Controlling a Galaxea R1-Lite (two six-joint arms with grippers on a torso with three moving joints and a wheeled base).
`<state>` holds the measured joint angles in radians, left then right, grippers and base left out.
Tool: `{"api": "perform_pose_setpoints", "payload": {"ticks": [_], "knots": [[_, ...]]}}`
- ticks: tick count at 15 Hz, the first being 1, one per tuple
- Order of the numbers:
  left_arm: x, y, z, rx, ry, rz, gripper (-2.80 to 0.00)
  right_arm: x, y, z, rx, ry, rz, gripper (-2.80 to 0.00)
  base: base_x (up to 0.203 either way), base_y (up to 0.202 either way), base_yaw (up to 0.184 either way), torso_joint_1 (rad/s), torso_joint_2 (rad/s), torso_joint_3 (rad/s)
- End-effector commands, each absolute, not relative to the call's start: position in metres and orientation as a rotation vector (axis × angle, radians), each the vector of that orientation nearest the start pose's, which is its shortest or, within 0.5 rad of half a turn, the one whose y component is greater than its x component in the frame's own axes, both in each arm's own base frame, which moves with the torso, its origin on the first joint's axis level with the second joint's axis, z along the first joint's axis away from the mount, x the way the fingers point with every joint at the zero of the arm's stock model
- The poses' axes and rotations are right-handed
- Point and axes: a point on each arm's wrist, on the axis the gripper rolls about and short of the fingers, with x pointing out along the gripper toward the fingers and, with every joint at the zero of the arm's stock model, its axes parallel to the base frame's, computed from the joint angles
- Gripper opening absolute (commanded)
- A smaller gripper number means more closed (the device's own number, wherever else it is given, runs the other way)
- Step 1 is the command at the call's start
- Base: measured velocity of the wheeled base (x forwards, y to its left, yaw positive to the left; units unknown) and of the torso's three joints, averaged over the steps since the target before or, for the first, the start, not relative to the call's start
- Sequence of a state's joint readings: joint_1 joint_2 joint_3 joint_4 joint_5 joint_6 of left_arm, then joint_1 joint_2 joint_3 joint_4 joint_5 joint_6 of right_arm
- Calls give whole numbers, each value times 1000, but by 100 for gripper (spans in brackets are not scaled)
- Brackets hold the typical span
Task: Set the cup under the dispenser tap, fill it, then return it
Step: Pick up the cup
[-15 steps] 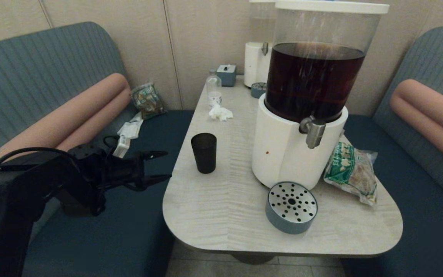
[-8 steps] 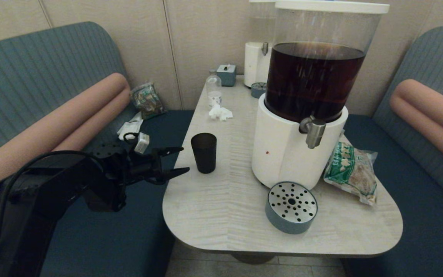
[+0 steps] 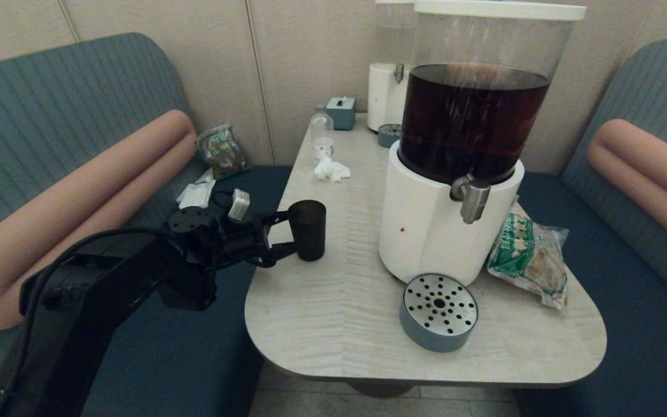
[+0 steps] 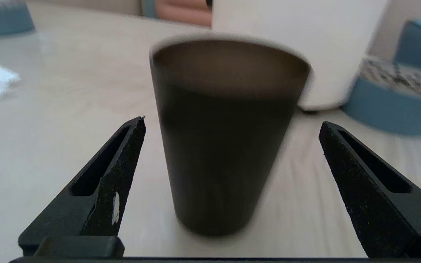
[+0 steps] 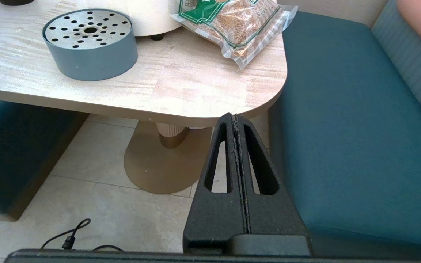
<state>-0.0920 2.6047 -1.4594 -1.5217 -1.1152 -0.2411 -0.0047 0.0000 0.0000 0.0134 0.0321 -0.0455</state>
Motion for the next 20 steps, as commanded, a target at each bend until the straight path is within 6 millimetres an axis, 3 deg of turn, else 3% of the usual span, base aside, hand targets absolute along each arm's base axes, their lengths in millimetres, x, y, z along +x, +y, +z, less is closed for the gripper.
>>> {"api": "perform_pose_setpoints", "payload": {"ticks": [1,5,13,14,20], "knots": [[486,-77,58,-19,-242,-1212,0,-23,1,74,-47,15,30,-280,0,0,0,0,0,0],[489,-100,54,-61,-256,-1194,0,-23,1,74,-45,15,29,-280,0,0,0,0,0,0],[493,-110,51,-71,-276,-1182,0,-23,1,74,-44,15,29,-280,0,0,0,0,0,0],[494,-111,54,-68,-290,-1176,-280,-23,1,74,-47,15,28,-280,0,0,0,0,0,0],[493,-111,58,-80,-288,-1169,-280,-23,1,74,-47,15,28,-280,0,0,0,0,0,0]]}}
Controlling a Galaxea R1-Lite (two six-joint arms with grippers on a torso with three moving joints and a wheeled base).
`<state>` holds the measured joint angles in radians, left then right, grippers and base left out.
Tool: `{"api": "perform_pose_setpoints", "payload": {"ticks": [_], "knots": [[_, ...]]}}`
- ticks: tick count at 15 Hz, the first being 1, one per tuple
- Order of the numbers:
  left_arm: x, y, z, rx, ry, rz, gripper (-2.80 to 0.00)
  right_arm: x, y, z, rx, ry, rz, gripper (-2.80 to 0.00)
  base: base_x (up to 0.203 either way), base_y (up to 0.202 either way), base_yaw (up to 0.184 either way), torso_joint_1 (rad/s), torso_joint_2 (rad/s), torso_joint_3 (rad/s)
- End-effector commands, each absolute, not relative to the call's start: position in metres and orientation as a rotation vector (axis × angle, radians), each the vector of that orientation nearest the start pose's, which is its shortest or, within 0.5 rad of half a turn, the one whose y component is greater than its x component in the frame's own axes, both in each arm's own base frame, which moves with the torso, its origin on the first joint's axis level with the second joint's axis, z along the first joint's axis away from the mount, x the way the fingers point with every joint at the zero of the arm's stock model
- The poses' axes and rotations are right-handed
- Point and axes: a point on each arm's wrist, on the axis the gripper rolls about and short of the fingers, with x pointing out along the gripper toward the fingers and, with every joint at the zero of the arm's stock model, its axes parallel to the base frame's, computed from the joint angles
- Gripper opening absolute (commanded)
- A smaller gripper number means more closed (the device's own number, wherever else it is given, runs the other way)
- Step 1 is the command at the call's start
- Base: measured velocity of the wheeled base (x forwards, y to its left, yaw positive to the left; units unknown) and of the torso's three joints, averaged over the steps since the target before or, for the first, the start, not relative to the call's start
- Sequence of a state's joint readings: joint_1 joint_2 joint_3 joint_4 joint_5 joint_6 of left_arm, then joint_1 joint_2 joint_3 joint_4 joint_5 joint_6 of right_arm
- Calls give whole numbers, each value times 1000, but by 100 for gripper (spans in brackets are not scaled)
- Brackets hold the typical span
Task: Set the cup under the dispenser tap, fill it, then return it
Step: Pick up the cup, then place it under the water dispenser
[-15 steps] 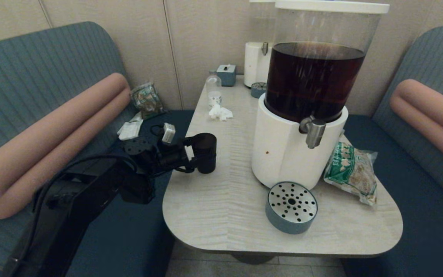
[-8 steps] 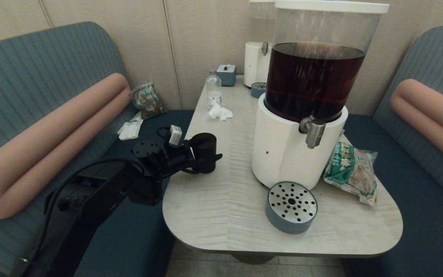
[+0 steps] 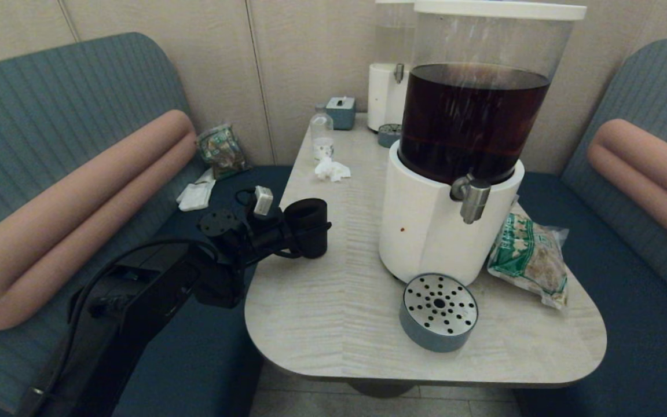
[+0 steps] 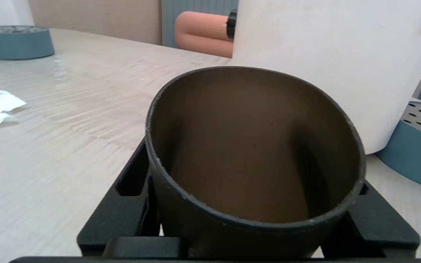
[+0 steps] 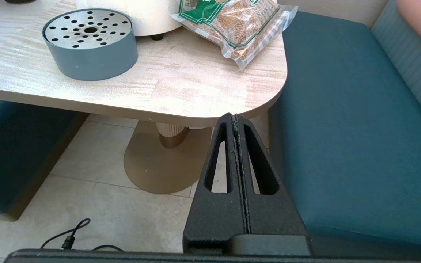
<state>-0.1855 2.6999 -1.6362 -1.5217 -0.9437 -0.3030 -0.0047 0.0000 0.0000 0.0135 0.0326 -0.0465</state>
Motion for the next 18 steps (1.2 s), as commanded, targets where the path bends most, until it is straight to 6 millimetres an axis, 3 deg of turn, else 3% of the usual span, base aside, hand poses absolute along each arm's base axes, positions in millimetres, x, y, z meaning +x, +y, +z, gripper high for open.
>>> {"api": "perform_pose_setpoints", "payload": {"ticks": [1,5,9,12,14,18], "knots": [[492,-111,59,-80,-289,-1169,-280,-23,1,74,-47,15,29,-280,0,0,0,0,0,0],[477,-108,83,-84,-280,-1169,-280,-23,1,74,-45,15,28,-280,0,0,0,0,0,0],[445,-102,141,-65,-325,-1169,-280,-23,1,74,-44,15,28,-280,0,0,0,0,0,0],[410,-101,182,-54,-357,-1186,-280,-23,1,74,-45,15,28,-280,0,0,0,0,0,0],[384,-113,191,-72,-332,-1226,-280,-23,1,74,-46,15,28,-280,0,0,0,0,0,0],[343,-167,191,-128,-299,-1341,-280,-23,1,74,-46,15,29,-280,0,0,0,0,0,0]]}}
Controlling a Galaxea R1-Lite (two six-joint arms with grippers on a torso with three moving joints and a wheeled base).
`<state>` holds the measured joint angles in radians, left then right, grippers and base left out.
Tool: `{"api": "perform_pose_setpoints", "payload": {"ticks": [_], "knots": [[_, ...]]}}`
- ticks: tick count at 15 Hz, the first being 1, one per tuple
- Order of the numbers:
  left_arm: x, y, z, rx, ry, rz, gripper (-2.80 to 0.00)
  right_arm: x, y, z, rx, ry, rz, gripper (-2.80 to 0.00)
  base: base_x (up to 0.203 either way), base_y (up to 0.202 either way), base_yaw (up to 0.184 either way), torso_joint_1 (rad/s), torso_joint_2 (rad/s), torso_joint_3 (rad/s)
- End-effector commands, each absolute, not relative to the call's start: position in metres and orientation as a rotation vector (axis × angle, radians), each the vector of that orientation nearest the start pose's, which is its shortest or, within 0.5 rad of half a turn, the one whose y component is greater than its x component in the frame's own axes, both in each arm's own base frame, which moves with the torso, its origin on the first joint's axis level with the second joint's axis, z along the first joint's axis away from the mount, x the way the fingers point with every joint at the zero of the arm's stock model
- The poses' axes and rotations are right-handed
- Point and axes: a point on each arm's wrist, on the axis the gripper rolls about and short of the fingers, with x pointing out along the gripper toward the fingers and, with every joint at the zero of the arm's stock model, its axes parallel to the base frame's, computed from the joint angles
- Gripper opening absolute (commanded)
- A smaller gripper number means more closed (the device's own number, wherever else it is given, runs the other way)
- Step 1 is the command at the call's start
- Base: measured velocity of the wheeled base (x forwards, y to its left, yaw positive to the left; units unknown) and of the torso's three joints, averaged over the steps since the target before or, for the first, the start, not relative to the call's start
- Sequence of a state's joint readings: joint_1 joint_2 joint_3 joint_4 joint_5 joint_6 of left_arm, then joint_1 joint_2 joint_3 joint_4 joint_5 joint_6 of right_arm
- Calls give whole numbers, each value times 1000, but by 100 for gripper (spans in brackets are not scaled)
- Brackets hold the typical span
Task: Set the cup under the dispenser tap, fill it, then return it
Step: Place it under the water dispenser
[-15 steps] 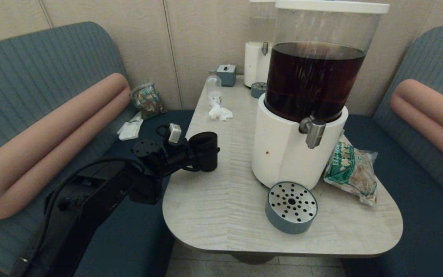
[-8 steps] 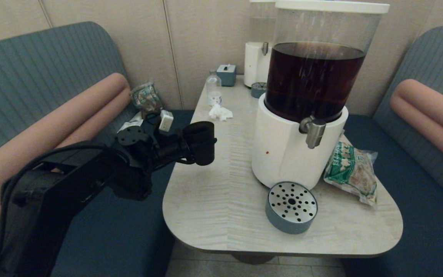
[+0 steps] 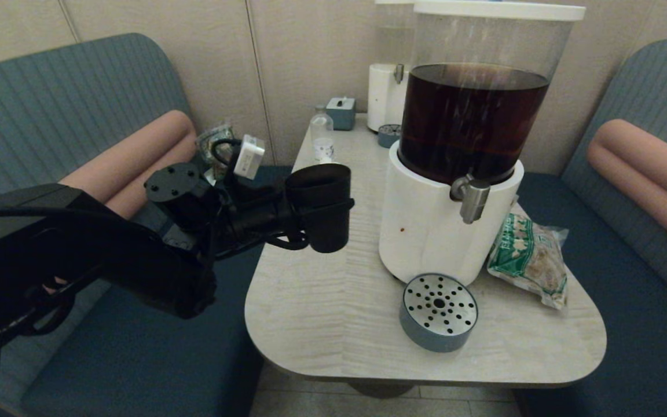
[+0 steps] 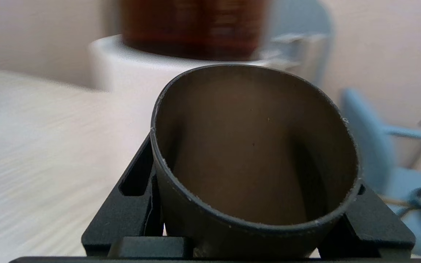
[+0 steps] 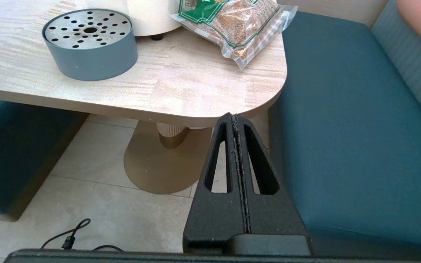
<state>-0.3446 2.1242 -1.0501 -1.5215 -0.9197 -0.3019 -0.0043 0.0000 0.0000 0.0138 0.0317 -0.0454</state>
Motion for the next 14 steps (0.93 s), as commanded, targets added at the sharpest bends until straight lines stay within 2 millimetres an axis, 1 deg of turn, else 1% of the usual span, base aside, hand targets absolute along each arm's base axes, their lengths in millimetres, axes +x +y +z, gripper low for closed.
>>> {"api": "perform_pose_setpoints", "payload": {"ticks": [1,3,5,6,11,14], "knots": [[337,-181,190,-145,-300,-1348,-280,-23,1,74,-47,15,28,-280,0,0,0,0,0,0],[327,-207,185,-177,-290,-1377,-280,-23,1,74,-44,15,28,-280,0,0,0,0,0,0],[325,-229,164,-198,-240,-1390,-280,-23,1,74,-47,15,28,-280,0,0,0,0,0,0],[325,-236,156,-204,-222,-1392,-280,-23,1,74,-46,15,28,-280,0,0,0,0,0,0],[338,-258,133,-210,-205,-1409,-280,-23,1,74,-47,15,28,-280,0,0,0,0,0,0],[344,-273,108,-221,-165,-1396,-280,-23,1,74,-47,15,28,-280,0,0,0,0,0,0]]}}
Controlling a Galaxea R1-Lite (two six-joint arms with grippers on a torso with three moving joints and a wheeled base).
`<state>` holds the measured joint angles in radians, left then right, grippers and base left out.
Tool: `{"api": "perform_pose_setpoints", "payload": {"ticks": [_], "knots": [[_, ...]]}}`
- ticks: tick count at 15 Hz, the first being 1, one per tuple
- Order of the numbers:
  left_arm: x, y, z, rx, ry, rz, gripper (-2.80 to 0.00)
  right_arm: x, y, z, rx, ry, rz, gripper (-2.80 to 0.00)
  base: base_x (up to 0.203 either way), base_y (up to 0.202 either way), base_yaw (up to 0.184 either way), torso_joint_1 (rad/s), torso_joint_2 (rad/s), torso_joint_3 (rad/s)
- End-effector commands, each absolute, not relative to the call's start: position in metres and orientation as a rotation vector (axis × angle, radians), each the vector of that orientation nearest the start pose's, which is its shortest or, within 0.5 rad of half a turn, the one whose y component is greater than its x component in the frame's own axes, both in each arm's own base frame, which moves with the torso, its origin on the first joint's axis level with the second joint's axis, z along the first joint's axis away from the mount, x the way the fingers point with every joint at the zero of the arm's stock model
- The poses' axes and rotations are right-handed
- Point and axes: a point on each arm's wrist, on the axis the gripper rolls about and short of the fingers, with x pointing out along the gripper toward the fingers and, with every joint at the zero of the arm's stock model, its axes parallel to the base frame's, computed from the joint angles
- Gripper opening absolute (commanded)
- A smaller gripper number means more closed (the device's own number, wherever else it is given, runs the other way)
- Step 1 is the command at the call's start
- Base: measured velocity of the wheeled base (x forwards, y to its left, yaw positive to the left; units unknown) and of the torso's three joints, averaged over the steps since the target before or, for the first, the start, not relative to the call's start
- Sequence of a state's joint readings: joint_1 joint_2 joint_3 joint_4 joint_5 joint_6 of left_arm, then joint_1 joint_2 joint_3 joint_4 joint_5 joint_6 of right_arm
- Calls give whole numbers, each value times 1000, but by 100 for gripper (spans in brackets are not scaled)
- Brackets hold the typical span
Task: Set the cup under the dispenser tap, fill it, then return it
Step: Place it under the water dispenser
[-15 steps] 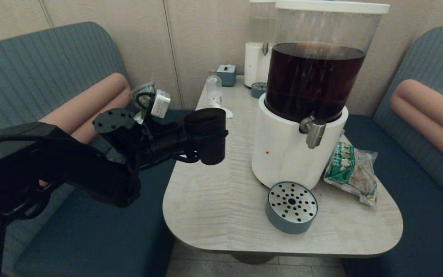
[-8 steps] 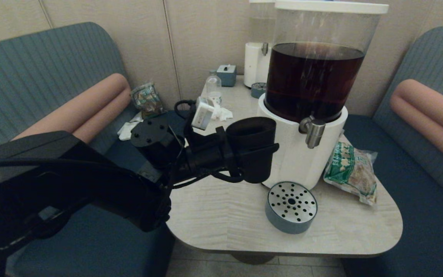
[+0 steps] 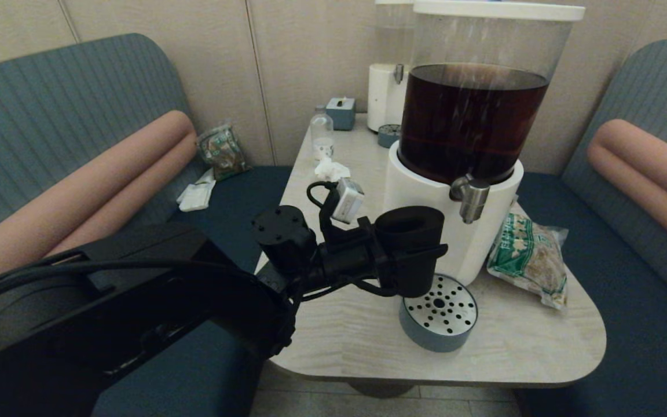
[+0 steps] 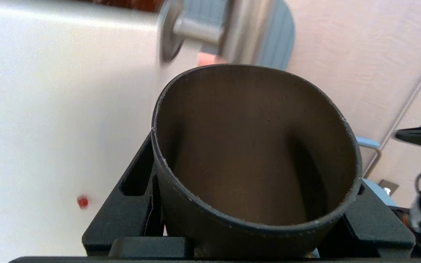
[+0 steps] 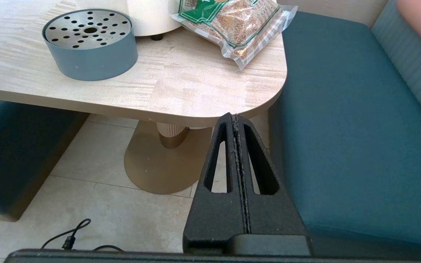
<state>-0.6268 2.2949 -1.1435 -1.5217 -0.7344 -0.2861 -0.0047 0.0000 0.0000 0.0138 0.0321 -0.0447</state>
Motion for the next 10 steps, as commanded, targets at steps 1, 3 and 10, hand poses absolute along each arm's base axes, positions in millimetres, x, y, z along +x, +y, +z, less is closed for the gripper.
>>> {"api": "perform_pose_setpoints", "payload": {"ticks": [1,3,10], "knots": [[348,-278,101,-223,-165,-1396,-280,-23,1,74,-44,15,29,-280,0,0,0,0,0,0],[355,-290,95,-227,-188,-1402,-280,-23,1,74,-47,15,29,-280,0,0,0,0,0,0],[371,-323,65,-253,-234,-1396,-280,-23,1,74,-47,15,28,-280,0,0,0,0,0,0]]}}
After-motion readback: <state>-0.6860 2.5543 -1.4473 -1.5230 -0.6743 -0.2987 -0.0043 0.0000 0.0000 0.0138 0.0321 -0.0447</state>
